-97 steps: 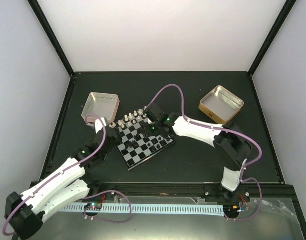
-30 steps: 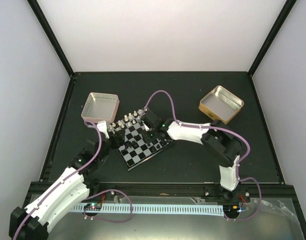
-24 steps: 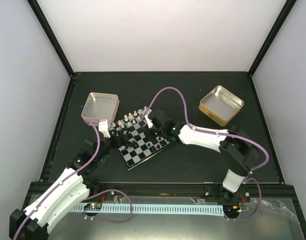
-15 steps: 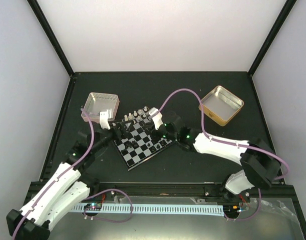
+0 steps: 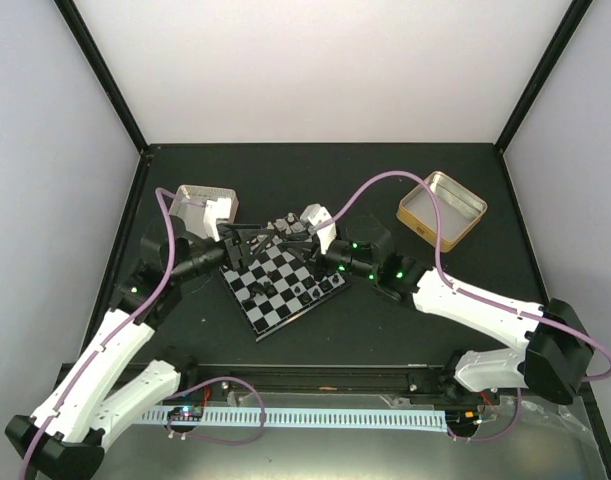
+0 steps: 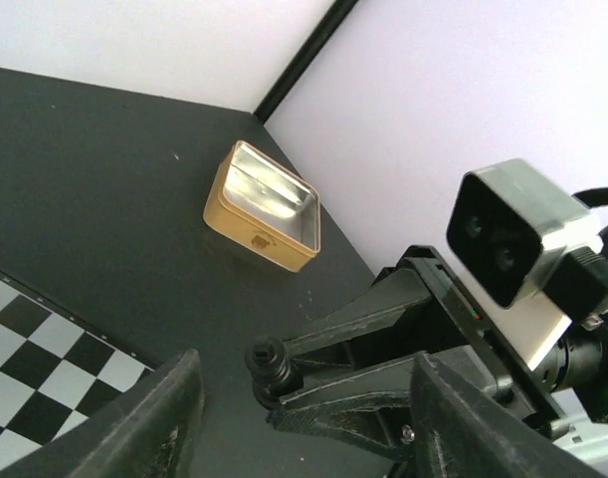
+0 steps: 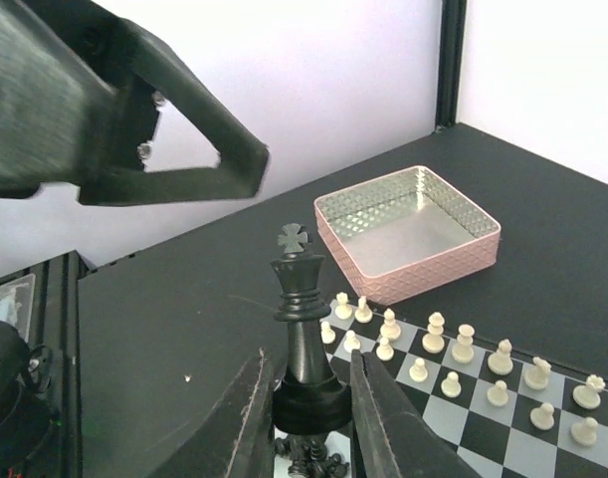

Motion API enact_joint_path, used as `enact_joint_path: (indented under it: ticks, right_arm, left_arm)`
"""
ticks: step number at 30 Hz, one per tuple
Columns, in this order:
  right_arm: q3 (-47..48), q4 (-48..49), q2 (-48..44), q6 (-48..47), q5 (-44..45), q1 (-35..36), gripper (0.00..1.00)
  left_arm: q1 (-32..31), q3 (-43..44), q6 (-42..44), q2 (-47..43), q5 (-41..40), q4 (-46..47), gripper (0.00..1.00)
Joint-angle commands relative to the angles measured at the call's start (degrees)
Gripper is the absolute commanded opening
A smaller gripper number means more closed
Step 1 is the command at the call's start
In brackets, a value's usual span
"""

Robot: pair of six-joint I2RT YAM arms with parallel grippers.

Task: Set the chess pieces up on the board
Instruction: Place the chess piece on the chessboard.

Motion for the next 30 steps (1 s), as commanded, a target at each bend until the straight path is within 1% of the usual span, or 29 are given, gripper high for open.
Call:
enact_joint_path:
  ticks: [1,4,8,12,17,22,30]
  right_arm:
    - [1.3,-0.2,-1.6,-2.3,-3.5,0.2,0.12]
    - [1.3,-0.4,-2.1,-3.6,-4.8,0.2,0.12]
    - [0.8,-0.7,-2.8,-5.3,-6.2,0.2,0.12]
    - [0.8,-1.1,-3.3,-5.8,-6.8,0.2,0.12]
    - [0.3,-0.4,-3.6,-5.4,-7.2,0.3,0.12]
    - [0.0,-0.3,-3.6,-5.4,-7.8,0.2,0.12]
    - [0.1,-0.8,-3.5,-5.7,-8.5,0.2,0.12]
  left_arm:
    - [0.6,2.2,-1.2,1.6,6.2,-2.2,0.53]
    - [0.6,1.7,-3.1,2.2,9.6,0.7,0.44]
    - [0.7,2.1,-3.5,3.4,10.5,0.8,0.41]
    - [0.7,1.5,-3.4,4.3,11.0,1.2,0.33]
    - [0.7,0.5,-3.3,4.3,10.7,1.8,0.3]
    - [0.7,0.1,-2.9,4.4,11.0,2.2,0.22]
    - [0.7,-0.3,-1.0,5.1,11.8,1.6,0.05]
